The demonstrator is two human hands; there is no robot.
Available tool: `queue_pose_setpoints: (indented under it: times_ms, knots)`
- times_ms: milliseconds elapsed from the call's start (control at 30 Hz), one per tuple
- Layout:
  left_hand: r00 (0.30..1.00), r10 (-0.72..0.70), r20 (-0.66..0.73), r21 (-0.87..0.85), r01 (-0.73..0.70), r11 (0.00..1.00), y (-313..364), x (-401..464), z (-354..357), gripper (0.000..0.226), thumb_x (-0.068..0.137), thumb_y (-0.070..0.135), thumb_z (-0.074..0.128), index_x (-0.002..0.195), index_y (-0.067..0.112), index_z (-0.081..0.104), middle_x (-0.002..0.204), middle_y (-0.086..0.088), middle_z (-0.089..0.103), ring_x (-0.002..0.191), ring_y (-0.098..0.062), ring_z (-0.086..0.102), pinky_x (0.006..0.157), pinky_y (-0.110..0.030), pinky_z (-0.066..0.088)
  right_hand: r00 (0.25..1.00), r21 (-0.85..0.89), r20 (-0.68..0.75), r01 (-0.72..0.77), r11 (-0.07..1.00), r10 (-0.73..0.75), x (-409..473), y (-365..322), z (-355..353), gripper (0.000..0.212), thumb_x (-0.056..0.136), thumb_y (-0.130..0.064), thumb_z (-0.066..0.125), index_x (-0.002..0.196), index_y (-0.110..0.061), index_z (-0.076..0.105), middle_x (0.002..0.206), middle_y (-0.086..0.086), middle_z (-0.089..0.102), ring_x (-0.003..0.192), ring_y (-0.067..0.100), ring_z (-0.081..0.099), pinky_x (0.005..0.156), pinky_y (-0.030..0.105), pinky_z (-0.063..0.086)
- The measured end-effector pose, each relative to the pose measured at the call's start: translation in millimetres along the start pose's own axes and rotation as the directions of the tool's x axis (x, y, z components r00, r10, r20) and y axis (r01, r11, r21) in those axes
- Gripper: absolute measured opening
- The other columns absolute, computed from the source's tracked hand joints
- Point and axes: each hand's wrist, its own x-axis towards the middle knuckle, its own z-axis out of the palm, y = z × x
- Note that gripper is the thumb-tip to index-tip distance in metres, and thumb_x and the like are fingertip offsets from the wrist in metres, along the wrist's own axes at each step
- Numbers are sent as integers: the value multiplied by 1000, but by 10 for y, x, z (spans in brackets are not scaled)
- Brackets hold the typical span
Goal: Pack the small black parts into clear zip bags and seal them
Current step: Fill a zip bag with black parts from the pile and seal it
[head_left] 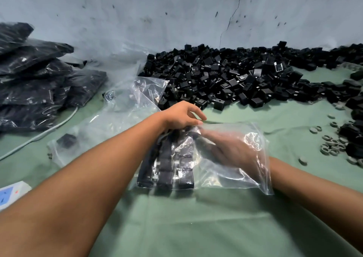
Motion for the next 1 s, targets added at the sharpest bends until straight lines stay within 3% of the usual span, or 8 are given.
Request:
queue_pose_setpoints:
  times_ms: [233, 400, 467, 567, 667, 767, 900, 1000]
  knots:
    - [990, -19, 140, -41, 25, 999, -58, 151, -49, 13, 95, 13, 71, 106, 11, 79, 88, 0, 79, 73, -8, 68, 67, -17, 55, 1000, 9, 23, 19, 1000, -19, -6, 80, 62, 31, 108, -22, 47, 132, -13, 63, 105, -2, 68, 77, 3, 60, 69, 19, 57]
    - [978, -12, 206, -13, 15, 1000, 3, 155, -66, 17, 94, 27, 74, 105, 15, 81, 92, -14, 74, 73, -13, 59, 65, -19, 48, 999, 200, -9, -46, 979, 49, 10, 132, 73, 31, 107, -3, 45, 133, 0, 61, 111, 7, 69, 101, 18, 69, 97, 33, 55]
    - [979, -9, 203, -40, 17, 999, 4, 174, -44, 15, 93, 9, 74, 106, 6, 79, 98, -15, 78, 81, -21, 67, 70, -22, 55, 987, 335, -140, -29, 942, 80, -44, 158, 15, 30, 101, 7, 47, 124, 4, 68, 98, 3, 72, 86, 3, 70, 84, 22, 56]
    - [986, -25, 166, -81, 39, 996, -12, 199, -42, 14, 91, 2, 74, 103, 1, 79, 99, -15, 78, 88, -23, 70, 83, -30, 58, 978, 587, -46, -140, 798, 206, -216, 270, -284, 22, 100, -1, 58, 112, -9, 76, 91, 7, 77, 77, 25, 74, 71, 47, 63]
    - [992, -45, 115, -133, 60, 989, -39, 190, -41, 9, 90, 3, 76, 97, 6, 79, 97, -14, 78, 86, -22, 68, 85, -37, 57, 976, 515, 147, -213, 830, 160, -451, 477, -661, 22, 93, -15, 65, 109, -21, 79, 107, 2, 78, 95, 17, 75, 79, 28, 62]
    - [997, -78, -1, -204, 77, 976, -121, 130, -99, 6, 90, 6, 77, 93, 10, 79, 80, -4, 76, 67, -10, 62, 62, -20, 53, 928, 512, 200, -372, 774, 314, -621, 659, -913, 26, 92, 3, 65, 88, -16, 81, 87, 7, 78, 78, 17, 74, 68, 18, 57]
    - [971, -110, -213, -209, 64, 976, -263, -60, -254, 21, 102, 16, 61, 89, 7, 75, 73, -1, 75, 59, -7, 57, 55, -21, 48, 752, 469, -293, -425, 774, 590, -442, 923, -1011, 42, 82, 22, 42, 74, -8, 71, 76, 15, 74, 53, 13, 61, 46, 24, 49]
    - [951, -67, -301, -87, 43, 995, -349, -285, -274, 29, 105, 25, 56, 84, 13, 73, 69, 3, 74, 58, -3, 60, 60, -22, 47, 786, 286, -389, -393, 874, 481, 3, 835, -920, 34, 83, 11, 51, 79, -16, 72, 77, 2, 76, 63, 16, 69, 54, 30, 55]
